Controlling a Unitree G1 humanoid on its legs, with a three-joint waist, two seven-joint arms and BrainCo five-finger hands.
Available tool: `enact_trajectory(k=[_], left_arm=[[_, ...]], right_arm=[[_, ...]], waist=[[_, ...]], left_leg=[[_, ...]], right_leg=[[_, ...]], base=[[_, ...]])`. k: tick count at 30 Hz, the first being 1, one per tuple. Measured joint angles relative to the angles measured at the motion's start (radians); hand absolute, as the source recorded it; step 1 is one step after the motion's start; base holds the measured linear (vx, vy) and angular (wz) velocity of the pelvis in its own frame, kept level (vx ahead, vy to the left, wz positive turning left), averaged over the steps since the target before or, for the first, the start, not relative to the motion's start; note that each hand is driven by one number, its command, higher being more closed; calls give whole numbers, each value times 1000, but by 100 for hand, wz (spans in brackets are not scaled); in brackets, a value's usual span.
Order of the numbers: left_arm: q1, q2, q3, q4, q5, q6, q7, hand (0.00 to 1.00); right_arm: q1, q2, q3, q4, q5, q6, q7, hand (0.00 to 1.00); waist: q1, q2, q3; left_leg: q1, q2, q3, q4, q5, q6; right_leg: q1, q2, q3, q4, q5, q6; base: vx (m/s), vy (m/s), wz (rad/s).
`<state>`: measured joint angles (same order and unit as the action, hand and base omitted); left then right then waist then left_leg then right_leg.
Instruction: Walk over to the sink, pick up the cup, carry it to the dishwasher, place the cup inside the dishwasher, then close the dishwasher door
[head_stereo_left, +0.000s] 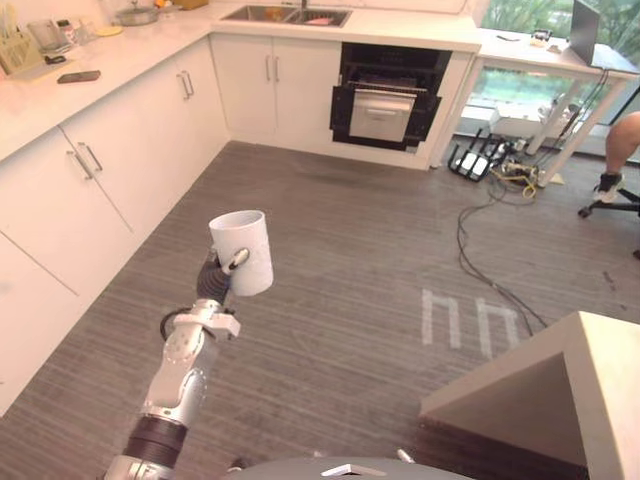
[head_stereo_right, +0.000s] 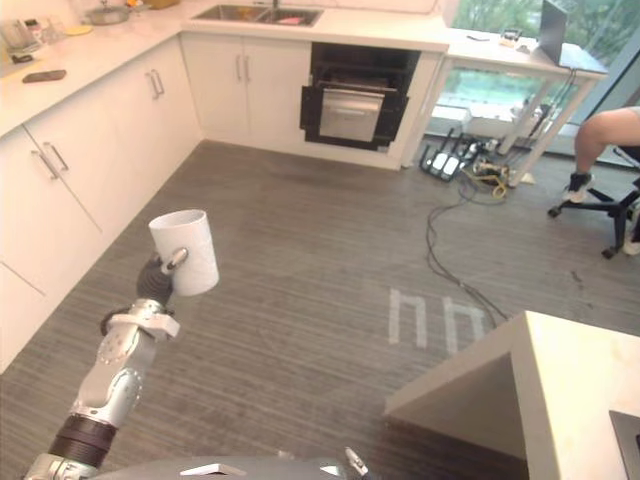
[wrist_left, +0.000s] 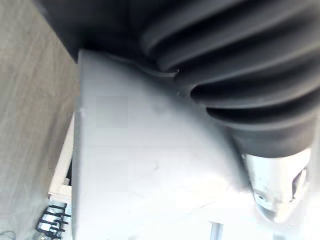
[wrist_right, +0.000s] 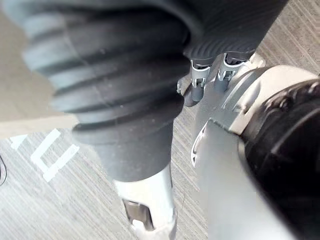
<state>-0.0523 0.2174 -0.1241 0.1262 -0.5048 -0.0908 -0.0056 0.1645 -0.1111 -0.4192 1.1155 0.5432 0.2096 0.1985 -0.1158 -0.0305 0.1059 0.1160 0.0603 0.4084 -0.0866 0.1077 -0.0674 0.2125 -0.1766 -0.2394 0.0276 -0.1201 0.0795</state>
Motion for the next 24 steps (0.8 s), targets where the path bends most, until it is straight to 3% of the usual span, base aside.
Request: enact_trajectory(k=[2,4,5,6,7,8,9,10,11,12,13,14,16,18,19,20,21,22,23,24], left_arm=[[9,-25,32,-4,0,52,20,100],[13,-42,49,-15,3,100,30,100],[12,-42,42,-38,16,132,42,100],[12,-43,41,-57,20,146,51,100],[12,-43,41,-57,20,146,51,100],[13,-46,32,-93,24,160,69,100],[17,-53,35,-118,31,160,72,100],[17,-62,39,-128,34,160,73,100],[15,-63,51,-140,39,160,74,100],[14,-58,41,-146,44,161,74,100],[11,-56,32,-148,56,162,67,100],[2,-46,7,-153,64,168,58,100],[-7,-38,-41,-156,70,172,37,100],[-6,-39,-49,-156,70,172,30,100],[0,-39,-51,-170,70,170,10,100],[3,-39,-52,-180,70,165,3,100],[7,-48,-60,-194,70,154,-5,100],[8,-54,-73,-203,71,144,-12,100],[18,-80,-90,-231,77,119,-34,100],[13,-86,-94,-238,78,110,-43,100]], right_arm=[[25,0,-76,2,42,17,-15,0],[39,-5,-137,1,31,16,-32,0],[46,-15,-159,0,-19,2,-33,0],[57,-14,-170,-1,-52,-16,-32,0],[57,-14,-170,-1,-52,-16,-32,0],[82,-13,-172,-3,-77,-60,-26,0],[95,-12,-170,-3,-74,-78,-23,0],[93,-7,-171,-3,-69,-81,-22,0],[80,9,-171,-6,-36,-85,-10,0],[79,31,-167,-19,12,-90,1,0],[79,44,-159,-31,56,-94,6,0],[91,67,-135,-57,126,-106,16,0],[101,88,-88,-94,158,-134,14,0],[113,94,-38,-150,159,-165,8,0],[135,96,18,-231,143,-219,-21,0],[141,94,26,-252,118,-237,-34,0],[145,83,26,-287,87,-262,-51,0],[151,75,28,-314,72,-279,-62,0],[167,55,60,-378,30,-318,-90,0],[158,51,72,-399,18,-329,-101,0]], waist=[[10,14,7],[5,32,20],[-1,32,35],[-6,21,42],[-6,21,42],[-15,15,46],[-18,35,55],[-14,42,59],[-7,49,74],[-3,51,78],[-4,51,79],[-7,42,78],[-5,28,80],[-1,19,87],[0,16,82],[0,18,75],[-2,41,63],[-4,64,48],[-4,123,17],[-8,130,14]], left_leg=[[0,-2,0,0,-15,1],[7,-9,-18,5,-33,17],[20,-20,-28,6,-38,27],[43,-40,-37,6,-51,39],[43,-40,-37,6,-51,39],[81,-60,-74,6,-82,60],[103,-58,-95,7,-101,80],[109,-56,-109,13,-107,89],[105,-33,-117,58,-137,94],[90,-11,-122,105,-171,94],[85,-8,-130,117,-183,93],[79,-19,-151,121,-195,91],[105,-61,-178,125,-212,82],[134,-75,-184,166,-263,83],[156,-78,-190,243,-363,89],[167,-78,-191,258,-390,88],[180,-66,-208,273,-426,94],[184,-54,-219,278,-448,95],[210,-16,-217,268,-467,92],[204,-2,-210,310,-460,79]], right_leg=[[-35,-19,-32,85,-22,-18],[-106,-56,-79,281,-43,-49],[-188,-107,-99,494,-35,-69],[-245,-157,-98,641,-2,-125],[-245,-157,-98,641,-2,-125],[-316,-199,-36,813,166,-176],[-374,-195,14,892,248,-127],[-402,-179,30,929,178,-107],[-445,-128,38,929,47,-74],[-465,-62,31,791,-5,-39],[-460,-30,31,669,-5,-17],[-442,11,39,410,33,23],[-434,28,42,101,135,38],[-431,34,40,66,155,26],[-422,39,52,123,134,-5],[-427,43,70,151,160,-36],[-440,46,71,218,185,-63],[-455,51,65,265,187,-64],[-484,78,37,360,96,-68],[-488,82,26,392,61,-69]], base=[[30,19,10],[57,75,6],[44,132,15],[19,130,11],[71,148,38],[116,163,41],[159,171,40],[187,167,5],[204,155,-8],[180,126,0],[174,67,29],[156,-1,44],[388,-40,52],[405,-79,30],[402,-122,26],[539,-171,34],[410,-132,31],[654,-187,38],[440,-120,34],[584,-155,40]])
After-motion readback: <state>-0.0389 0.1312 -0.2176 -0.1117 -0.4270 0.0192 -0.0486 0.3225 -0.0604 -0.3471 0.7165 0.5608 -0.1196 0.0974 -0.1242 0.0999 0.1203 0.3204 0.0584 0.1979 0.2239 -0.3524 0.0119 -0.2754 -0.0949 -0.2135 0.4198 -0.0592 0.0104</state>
